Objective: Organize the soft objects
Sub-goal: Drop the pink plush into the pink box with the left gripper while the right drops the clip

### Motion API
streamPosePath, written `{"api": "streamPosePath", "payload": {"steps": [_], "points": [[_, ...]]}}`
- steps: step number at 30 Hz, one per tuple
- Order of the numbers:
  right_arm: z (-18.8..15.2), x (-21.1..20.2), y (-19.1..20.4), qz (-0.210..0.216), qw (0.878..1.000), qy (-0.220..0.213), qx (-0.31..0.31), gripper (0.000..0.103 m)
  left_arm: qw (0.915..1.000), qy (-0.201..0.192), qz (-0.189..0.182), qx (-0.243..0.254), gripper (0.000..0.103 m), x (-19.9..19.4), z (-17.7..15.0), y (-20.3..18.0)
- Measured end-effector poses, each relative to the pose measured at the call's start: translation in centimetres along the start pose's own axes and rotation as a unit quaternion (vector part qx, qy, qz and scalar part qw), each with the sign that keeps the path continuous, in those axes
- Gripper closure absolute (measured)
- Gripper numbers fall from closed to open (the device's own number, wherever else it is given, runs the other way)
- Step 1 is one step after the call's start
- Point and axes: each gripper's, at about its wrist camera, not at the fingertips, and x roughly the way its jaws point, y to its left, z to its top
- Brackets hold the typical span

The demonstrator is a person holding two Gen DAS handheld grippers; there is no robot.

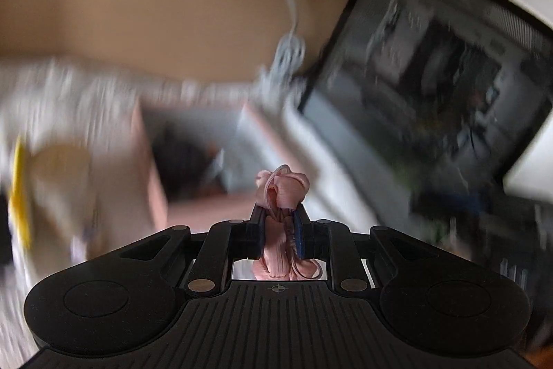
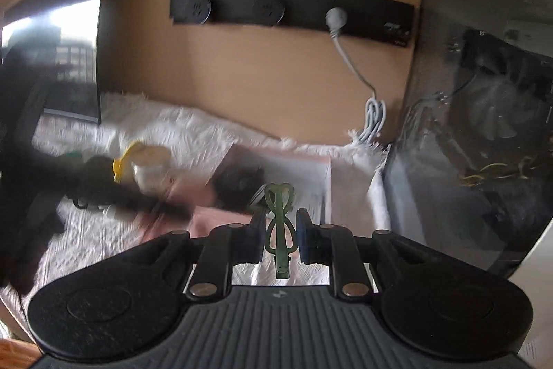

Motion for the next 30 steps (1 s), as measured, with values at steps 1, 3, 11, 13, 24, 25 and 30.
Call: {"api": "streamPosePath", "payload": {"steps": [1,3,11,13,24,25,30], "points": [[0.0,0.1,-0.5,0.005,1.0,-0.003,0.004,0.085,0.9999,-0.014,0.006,0.008,0.084,0.6,1.5,-0.4],[-0.1,0.2,-1.5,0.011,1.0,-0.008,0.009,0.085,0.9993,-0.03,0.012,0.019,0.084,1.8,4.1,-1.0],[-0.1,2.5,-2.9,0.03,0.999,-0.019,0.012,0.085,0.9989,-0.042,0.02,0.007,0.08,10.6,10.8,-0.9],[-0.3,3.2,-3.1,0.033,0.999,-0.015,0.015,0.085,0.9991,-0.009,-0.014,-0.038,0.071,13.5,10.5,1.1],[-0.7,7.4,-4.6,0.031,0.999,0.023,0.024,0.085,0.9924,-0.034,0.107,-0.051,0.069,15.4,5.5,4.0],[-0.3,8.0,-4.7,0.03,0.999,0.022,0.025,0.085,0.9916,-0.058,0.096,-0.064,0.069,13.9,5.5,4.2],[3.2,12.1,-5.4,0.024,0.999,0.008,0.048,0.085,0.986,-0.108,0.074,-0.102,0.069,7.1,3.8,3.9]]}}
